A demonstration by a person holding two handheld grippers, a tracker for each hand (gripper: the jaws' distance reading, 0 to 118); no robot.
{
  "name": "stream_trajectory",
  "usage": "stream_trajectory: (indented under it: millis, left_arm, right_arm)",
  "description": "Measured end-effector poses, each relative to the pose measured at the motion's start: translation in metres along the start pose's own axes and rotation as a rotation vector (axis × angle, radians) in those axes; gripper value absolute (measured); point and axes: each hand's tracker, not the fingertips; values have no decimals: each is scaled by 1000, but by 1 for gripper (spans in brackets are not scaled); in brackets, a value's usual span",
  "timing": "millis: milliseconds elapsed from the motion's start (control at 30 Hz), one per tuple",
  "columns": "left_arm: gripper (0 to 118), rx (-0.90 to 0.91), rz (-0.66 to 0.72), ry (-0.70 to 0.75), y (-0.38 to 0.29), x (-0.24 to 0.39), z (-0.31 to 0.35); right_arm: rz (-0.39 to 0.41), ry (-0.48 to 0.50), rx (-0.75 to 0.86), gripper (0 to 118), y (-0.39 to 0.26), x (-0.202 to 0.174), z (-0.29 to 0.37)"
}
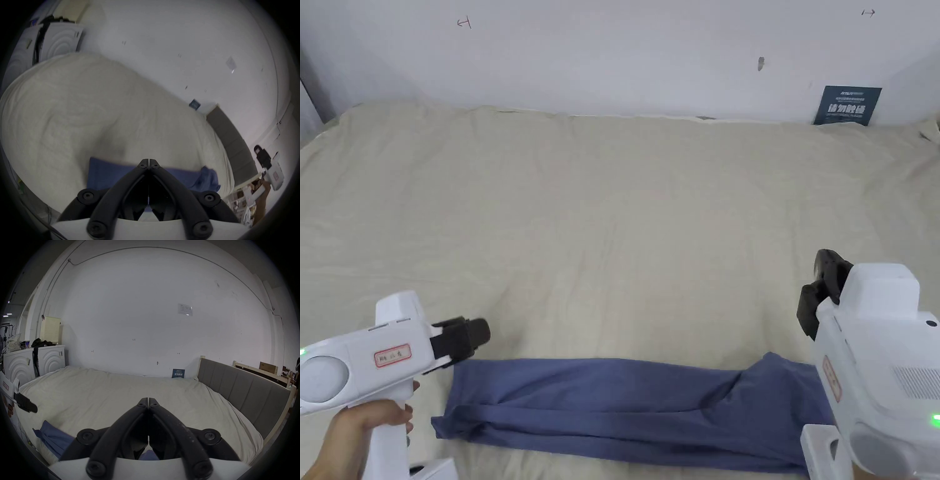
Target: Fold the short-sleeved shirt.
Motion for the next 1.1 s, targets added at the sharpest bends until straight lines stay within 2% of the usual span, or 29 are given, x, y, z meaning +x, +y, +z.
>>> stream_trajectory:
  millis: [100, 167, 200, 267, 300, 333, 533, 600, 700, 767, 800, 867, 900, 1000, 1033, 1100]
  left_arm:
    - [1, -115, 13, 1, -4, -31, -11]
    - [9, -131, 22, 27, -9, -43, -17]
    - [19, -156, 27, 34, -10, -50, -20]
    - [70, -164, 51, 57, -11, -64, -27]
    - [88, -182, 81, 43, -11, -71, -31]
    - [100, -199, 108, 32, -12, -77, -35]
    - [99, -217, 106, 54, -12, -93, -54]
    - [95, -237, 127, 48, -14, -96, -61]
    - [65, -256, 130, 41, -19, -98, -70]
    - [61, -252, 110, 48, -24, -96, -73]
    - [55, -248, 108, 47, -24, -97, -72]
    - [28, -238, 127, 41, -24, -97, -70]
    - [22, -243, 137, 27, -26, -98, -71]
    - [11, -273, 138, 4, -36, -104, -84]
    - [9, -242, 88, 41, -35, -100, -81]
    - [8, -232, 81, 46, -31, -94, -79]
  right_arm:
    - [1, 7, -23, 1, -5, -4, -8]
    - [7, 10, -35, 1, -7, -8, -12]
    - [12, 9, -42, 1, -9, -9, -13]
    - [19, 11, -53, 1, -10, -11, -17]
    - [22, 9, -59, 1, -12, -12, -19]
    - [23, 8, -67, 1, -13, -12, -21]
    - [37, -9, -102, 1, -17, -13, -30]
    - [44, -10, -113, 1, -18, -13, -33]
    - [59, -14, -118, 1, -19, -15, -35]
    - [57, -14, -124, 1, -20, -14, -36]
    - [55, -14, -126, 1, -20, -14, -37]
    - [54, -15, -131, 1, -20, -14, -39]
    - [52, -15, -131, 1, -20, -14, -39]
    - [47, -9, -136, 1, -20, -14, -40]
    - [50, -7, -137, 1, -20, -14, -40]
    - [52, 0, -135, 1, -19, -14, -39]
